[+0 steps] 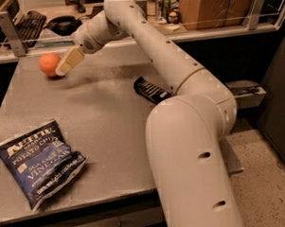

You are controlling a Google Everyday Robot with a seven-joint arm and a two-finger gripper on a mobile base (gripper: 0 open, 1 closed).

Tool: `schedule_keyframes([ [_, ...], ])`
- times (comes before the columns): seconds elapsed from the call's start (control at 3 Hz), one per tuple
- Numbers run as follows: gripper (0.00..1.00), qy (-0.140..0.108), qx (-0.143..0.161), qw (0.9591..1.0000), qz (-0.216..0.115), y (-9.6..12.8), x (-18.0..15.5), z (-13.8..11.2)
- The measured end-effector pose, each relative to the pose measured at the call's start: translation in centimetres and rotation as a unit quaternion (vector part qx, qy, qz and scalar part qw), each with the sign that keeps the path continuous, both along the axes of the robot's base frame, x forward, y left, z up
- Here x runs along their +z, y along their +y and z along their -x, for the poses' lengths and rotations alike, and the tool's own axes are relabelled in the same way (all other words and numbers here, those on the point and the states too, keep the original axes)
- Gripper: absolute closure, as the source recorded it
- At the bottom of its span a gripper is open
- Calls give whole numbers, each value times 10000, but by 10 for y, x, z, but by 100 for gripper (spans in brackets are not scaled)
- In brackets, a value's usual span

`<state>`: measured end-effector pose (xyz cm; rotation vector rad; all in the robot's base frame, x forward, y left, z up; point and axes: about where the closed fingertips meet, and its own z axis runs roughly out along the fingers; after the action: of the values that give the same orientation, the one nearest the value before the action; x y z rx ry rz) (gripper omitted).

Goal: Pick orange

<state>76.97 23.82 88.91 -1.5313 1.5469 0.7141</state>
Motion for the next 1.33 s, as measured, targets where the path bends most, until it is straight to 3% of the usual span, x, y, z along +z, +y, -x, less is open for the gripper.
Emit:
schedule_keyframes([
  [0.67, 2, 386, -66, 9992, -65, 41, -28, 11],
  [1.33, 48, 349, -77, 9991, -244, 58, -21, 17],
])
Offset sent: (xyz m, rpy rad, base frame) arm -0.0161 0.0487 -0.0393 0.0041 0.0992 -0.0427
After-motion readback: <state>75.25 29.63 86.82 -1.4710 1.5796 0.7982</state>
